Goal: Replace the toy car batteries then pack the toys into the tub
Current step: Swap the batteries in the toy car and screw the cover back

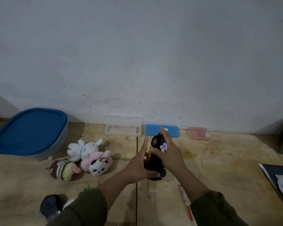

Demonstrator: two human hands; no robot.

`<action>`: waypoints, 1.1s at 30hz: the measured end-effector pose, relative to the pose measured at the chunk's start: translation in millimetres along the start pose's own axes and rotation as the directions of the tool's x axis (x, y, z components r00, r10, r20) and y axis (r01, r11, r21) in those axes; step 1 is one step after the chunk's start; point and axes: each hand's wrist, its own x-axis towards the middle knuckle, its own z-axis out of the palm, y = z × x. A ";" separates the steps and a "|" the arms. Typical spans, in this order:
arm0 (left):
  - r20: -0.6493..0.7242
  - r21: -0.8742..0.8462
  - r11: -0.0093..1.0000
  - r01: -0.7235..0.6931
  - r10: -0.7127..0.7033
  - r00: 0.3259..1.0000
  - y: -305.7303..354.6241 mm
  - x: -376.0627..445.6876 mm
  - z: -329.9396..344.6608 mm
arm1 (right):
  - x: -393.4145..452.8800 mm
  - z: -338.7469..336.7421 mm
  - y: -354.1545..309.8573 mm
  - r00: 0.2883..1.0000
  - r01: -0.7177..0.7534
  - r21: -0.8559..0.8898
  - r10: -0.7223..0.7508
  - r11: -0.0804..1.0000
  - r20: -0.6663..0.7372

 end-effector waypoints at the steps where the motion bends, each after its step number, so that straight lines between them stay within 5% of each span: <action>1: -0.029 -0.012 1.000 0.001 -0.001 1.000 2.1 -1.1 4.0 | 1.3 -1.7 1.3 1.000 0.016 0.019 -0.016 1.000 0.009; 11: -0.264 0.115 0.991 0.075 -0.043 0.964 26.3 11.8 56.5 | 7.8 -40.6 27.2 0.993 0.088 0.325 -0.109 0.941 0.045; 17: -0.277 -0.136 0.975 0.177 -0.209 0.938 22.3 2.8 89.0 | 5.7 -42.5 66.3 0.956 -0.186 0.566 0.014 0.804 0.294; 20: -0.323 -0.128 0.960 0.249 -0.277 0.905 11.1 -6.8 107.7 | 5.6 -36.7 96.0 0.930 -0.157 0.360 0.015 0.919 0.367; 25: -0.466 0.192 0.879 0.436 -0.310 0.829 -17.2 -11.8 133.0 | 9.5 -26.7 133.8 0.865 -0.002 -0.011 0.007 1.000 0.501; 29: -0.558 0.411 0.680 0.607 -0.339 0.757 -34.6 -5.6 147.3 | 13.9 -21.9 143.0 0.814 0.034 -0.089 0.024 0.995 0.580; 33: -0.553 0.448 0.603 0.660 -0.392 0.735 -27.9 -1.3 155.0 | 18.7 -21.2 143.6 0.807 0.085 -0.180 0.038 0.980 0.589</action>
